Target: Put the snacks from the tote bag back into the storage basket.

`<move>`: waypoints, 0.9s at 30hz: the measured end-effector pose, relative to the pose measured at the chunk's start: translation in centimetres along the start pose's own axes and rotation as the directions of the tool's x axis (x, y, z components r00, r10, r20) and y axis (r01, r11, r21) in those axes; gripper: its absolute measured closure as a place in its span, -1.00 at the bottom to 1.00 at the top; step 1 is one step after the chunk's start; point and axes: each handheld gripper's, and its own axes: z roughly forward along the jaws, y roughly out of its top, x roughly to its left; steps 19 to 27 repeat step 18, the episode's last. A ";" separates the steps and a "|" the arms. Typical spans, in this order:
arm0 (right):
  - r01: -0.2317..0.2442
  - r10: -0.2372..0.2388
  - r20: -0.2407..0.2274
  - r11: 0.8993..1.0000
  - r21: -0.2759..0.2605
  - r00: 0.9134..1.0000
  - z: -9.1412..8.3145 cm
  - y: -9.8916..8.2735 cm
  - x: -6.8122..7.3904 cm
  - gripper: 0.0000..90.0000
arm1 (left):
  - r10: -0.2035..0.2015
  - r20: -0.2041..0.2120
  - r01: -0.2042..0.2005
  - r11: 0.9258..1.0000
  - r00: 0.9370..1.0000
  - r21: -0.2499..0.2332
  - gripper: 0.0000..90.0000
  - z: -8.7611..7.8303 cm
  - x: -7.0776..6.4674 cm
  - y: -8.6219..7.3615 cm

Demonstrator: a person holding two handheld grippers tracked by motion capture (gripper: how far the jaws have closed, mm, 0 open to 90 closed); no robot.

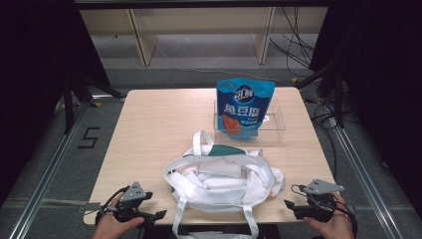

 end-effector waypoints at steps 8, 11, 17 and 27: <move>-0.006 0.006 0.007 1.000 0.015 1.000 0.2 -0.6 0.1 -0.42 | -0.008 -0.002 0.008 1.000 1.000 -0.001 -0.63 0.0 0.0 0.0; -0.023 0.022 0.004 0.999 0.038 1.000 0.2 -0.5 0.1 -0.43 | -0.007 -0.003 0.007 1.000 1.000 0.000 -0.63 0.0 0.0 0.0; -0.014 0.014 -0.002 0.999 0.044 1.000 0.2 -0.6 0.1 -0.43 | 0.012 0.004 -0.012 1.000 1.000 0.000 -0.63 -0.1 0.1 0.0; -0.017 0.017 0.001 0.999 0.043 1.000 0.2 -0.6 0.0 -0.44 | 0.010 0.003 -0.010 1.000 1.000 -0.001 -0.63 -0.1 0.1 0.0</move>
